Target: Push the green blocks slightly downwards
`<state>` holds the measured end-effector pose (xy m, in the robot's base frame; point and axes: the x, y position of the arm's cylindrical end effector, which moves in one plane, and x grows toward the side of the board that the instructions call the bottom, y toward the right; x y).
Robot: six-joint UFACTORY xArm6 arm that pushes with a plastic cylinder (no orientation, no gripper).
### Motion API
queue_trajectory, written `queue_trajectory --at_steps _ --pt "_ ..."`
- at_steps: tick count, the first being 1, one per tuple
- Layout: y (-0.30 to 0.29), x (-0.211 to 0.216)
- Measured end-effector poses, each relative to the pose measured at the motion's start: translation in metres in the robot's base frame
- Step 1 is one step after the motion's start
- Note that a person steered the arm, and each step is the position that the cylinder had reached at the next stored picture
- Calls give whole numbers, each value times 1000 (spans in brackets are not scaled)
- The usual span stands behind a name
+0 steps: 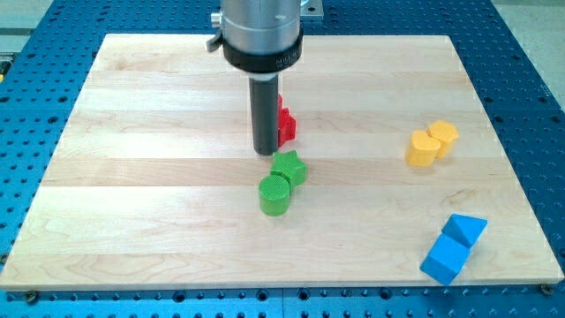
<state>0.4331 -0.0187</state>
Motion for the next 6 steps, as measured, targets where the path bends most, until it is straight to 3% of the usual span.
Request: queue_trajectory --at_steps 3,4,6 --pt "30 -19" --pt "40 9" --pt "40 17"
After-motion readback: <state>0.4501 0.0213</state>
